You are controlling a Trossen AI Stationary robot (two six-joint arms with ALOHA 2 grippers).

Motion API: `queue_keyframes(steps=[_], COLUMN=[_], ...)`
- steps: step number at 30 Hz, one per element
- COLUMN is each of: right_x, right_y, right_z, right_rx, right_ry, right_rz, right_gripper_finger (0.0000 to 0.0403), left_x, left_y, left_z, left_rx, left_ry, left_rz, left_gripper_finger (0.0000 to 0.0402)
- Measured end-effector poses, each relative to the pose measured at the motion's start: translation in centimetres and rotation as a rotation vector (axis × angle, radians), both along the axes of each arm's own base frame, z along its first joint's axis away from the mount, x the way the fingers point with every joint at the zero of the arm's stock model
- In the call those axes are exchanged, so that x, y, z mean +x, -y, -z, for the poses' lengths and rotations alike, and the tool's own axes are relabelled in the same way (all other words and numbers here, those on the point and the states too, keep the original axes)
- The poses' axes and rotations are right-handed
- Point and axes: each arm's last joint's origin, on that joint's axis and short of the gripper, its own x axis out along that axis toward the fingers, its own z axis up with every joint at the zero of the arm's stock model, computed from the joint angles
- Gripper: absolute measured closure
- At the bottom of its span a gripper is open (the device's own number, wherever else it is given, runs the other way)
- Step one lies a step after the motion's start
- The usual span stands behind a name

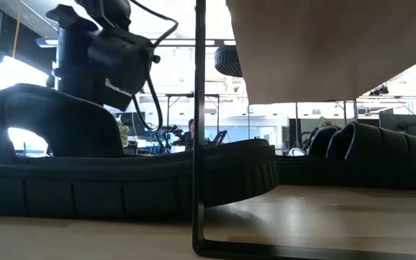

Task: Pick and place slides into the shelf
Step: Put the top black slide on the shelf

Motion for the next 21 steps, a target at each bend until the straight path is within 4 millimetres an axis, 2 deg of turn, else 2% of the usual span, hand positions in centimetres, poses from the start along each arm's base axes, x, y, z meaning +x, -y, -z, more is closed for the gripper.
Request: queue_keyframes(steps=[5, 13, 15, 17, 21], right_x=[0.0, 0.0, 0.0, 0.0, 0.0], right_y=[0.0, 0.0, 0.0, 0.0, 0.0], right_z=[0.0, 0.0, 0.0, 0.0, 0.0], right_rx=[0.0, -0.001, -0.003, -0.004, -0.006], right_ry=[0.0, 0.0, -0.001, -0.001, -0.001], right_rz=[0.0, 0.0, -0.001, -0.001, -0.002], right_gripper_finger=[0.033, 0.033, 0.033, 0.033, 0.033], left_x=[0.0, -0.1, 0.0, 0.2, 0.7], left_y=[-0.9, -1.1, -1.1, -1.1, -1.1], left_z=[0.0, 0.0, -0.2, -0.6, -2.3], left_rx=[0.007, 0.009, 0.004, 0.004, 0.036], left_ry=[0.008, 0.004, 0.009, 0.012, -0.017], left_rz=[-0.048, -0.055, -0.067, -0.088, -0.095], left_gripper_finger=[0.0225, 0.0379, 0.0391, 0.0383, 0.0393])
